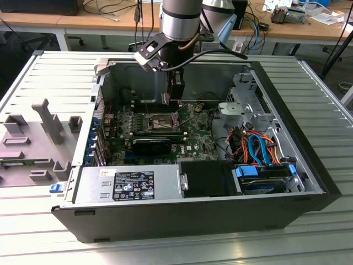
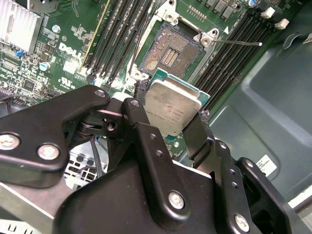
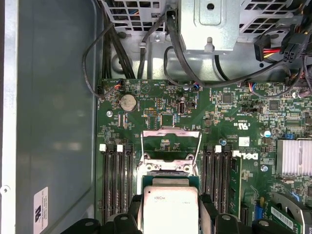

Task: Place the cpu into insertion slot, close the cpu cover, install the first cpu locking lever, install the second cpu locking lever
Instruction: 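Place the cpu into insertion slot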

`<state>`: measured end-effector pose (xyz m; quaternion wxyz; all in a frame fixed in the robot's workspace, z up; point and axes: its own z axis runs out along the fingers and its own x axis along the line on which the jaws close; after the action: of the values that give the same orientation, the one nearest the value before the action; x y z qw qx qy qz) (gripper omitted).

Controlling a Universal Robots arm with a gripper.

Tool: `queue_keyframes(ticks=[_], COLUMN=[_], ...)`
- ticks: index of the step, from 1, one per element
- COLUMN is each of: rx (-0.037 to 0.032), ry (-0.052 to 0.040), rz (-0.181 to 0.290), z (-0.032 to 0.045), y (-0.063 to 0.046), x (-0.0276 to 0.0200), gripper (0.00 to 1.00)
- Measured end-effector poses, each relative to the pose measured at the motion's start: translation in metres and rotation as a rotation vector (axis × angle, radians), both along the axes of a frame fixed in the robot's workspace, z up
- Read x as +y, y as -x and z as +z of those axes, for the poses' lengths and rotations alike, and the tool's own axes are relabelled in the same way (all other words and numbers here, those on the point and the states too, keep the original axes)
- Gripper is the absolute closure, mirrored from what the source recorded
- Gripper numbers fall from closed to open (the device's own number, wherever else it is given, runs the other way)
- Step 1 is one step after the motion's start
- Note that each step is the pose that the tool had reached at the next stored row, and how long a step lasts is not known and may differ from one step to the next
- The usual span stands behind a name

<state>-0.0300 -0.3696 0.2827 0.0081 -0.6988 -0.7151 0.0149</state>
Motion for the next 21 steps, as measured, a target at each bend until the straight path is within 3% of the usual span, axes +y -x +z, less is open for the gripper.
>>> queue_keyframes(ticks=[21], rx=[0.0], ry=[0.0], rz=[0.0], z=[-0.0067], y=[0.0001], x=[-0.0002], gripper=[0.45])
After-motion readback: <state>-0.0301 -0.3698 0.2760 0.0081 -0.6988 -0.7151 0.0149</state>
